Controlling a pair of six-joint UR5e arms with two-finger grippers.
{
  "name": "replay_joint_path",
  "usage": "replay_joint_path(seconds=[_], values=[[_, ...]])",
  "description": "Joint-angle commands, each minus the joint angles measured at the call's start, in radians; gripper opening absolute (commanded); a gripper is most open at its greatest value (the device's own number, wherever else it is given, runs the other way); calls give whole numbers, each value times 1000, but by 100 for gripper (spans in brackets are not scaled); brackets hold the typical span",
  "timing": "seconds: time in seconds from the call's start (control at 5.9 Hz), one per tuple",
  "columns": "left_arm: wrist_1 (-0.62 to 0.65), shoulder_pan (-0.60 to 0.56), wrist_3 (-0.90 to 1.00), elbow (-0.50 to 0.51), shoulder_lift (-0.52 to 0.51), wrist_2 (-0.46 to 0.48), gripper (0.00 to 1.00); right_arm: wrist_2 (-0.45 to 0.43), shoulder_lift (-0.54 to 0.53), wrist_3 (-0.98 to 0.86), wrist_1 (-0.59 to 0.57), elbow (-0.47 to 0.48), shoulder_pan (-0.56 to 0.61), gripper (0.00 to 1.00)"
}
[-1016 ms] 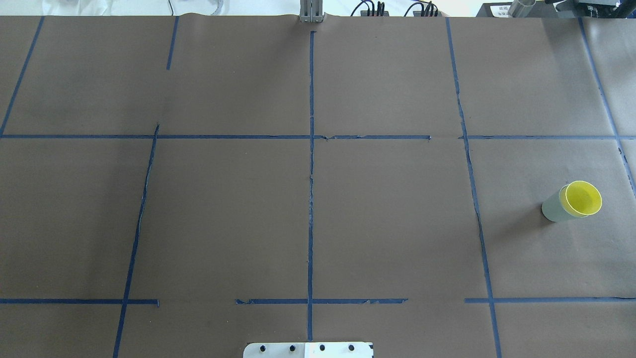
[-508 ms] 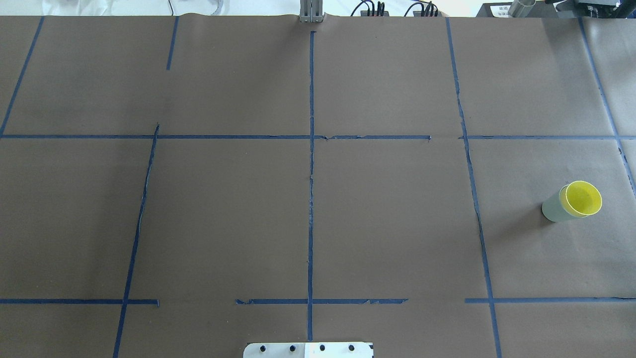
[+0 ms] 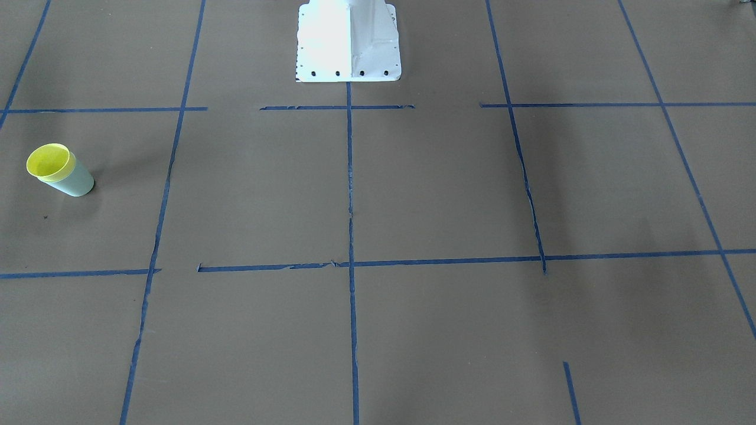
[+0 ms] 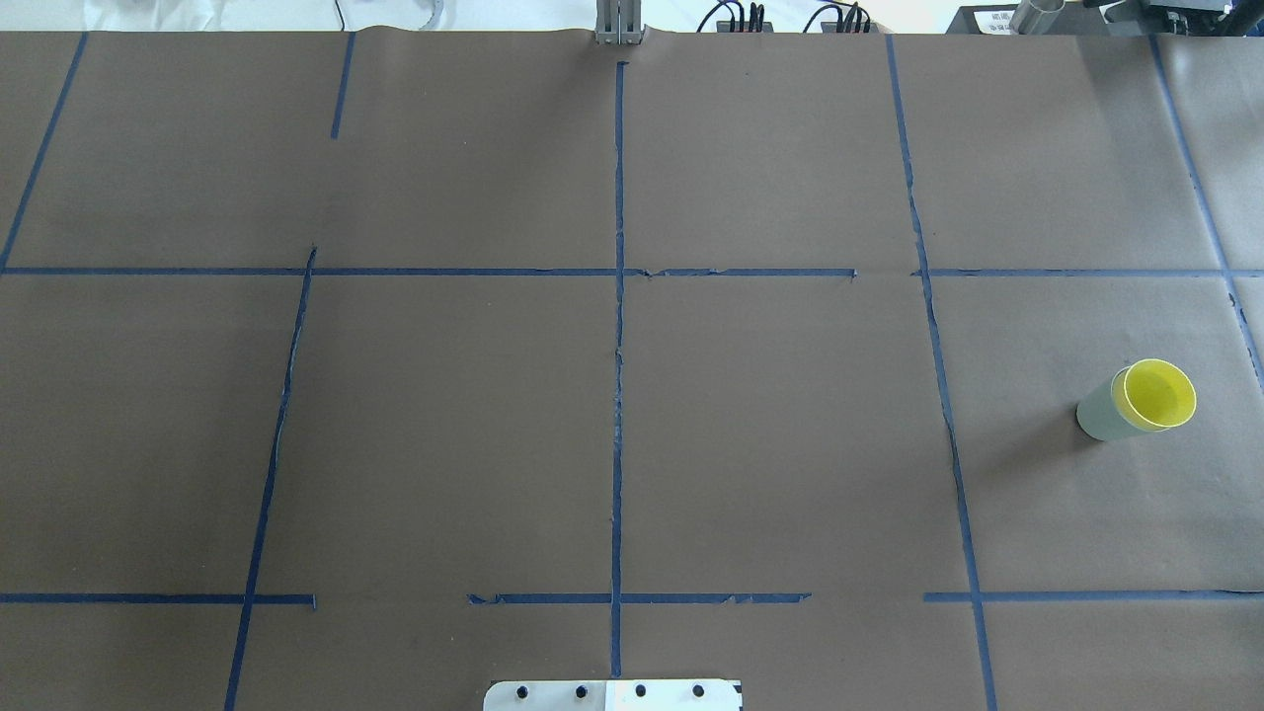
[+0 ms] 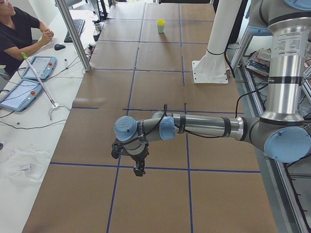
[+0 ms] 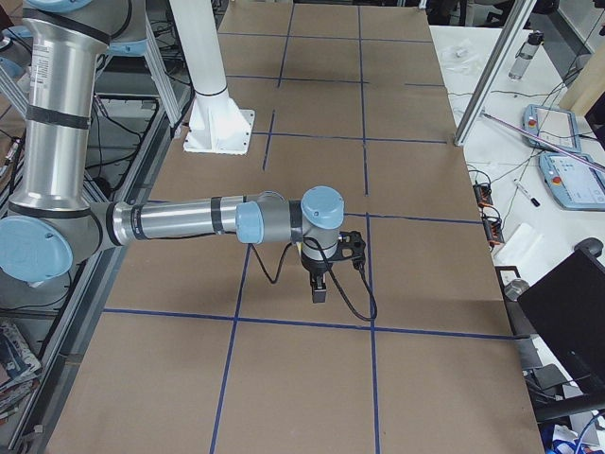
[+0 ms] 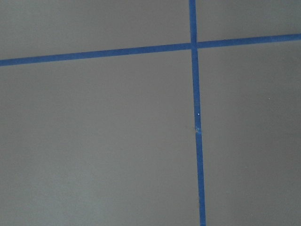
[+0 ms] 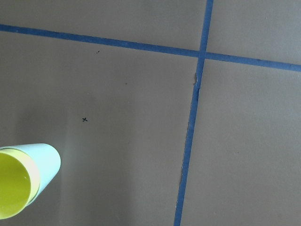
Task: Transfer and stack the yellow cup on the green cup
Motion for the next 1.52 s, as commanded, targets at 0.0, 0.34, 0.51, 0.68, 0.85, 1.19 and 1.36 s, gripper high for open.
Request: replay_joint_path(seconds=[0.0,0.34,0.51,0.68,0.85,1.19,1.36], values=[[-5,-3,1,-10,7,-21,100,0,-5,0,-2,-2,-8,100],[-6,-3,-8,-13,1,-54,100,1,-8,0,-9,-2,-22,100],[-5,-2,-13,-15,-15,-56,100,64,-9,1,-12,-11,-22,100],[-2,-6,-11,-3,-16,-56,100,77,-11,1,-9,-26,-20,100],[-2,-6,-11,0,-16,-55,100,74,-20,0,-8,-26,21,100],[-6,-12,-4,-12,-18,-55,100,49,-31,0,0,-28,62,100],[-11,-12,-4,-7,-16,-55,100,49,-29,0,1,-26,62,100]])
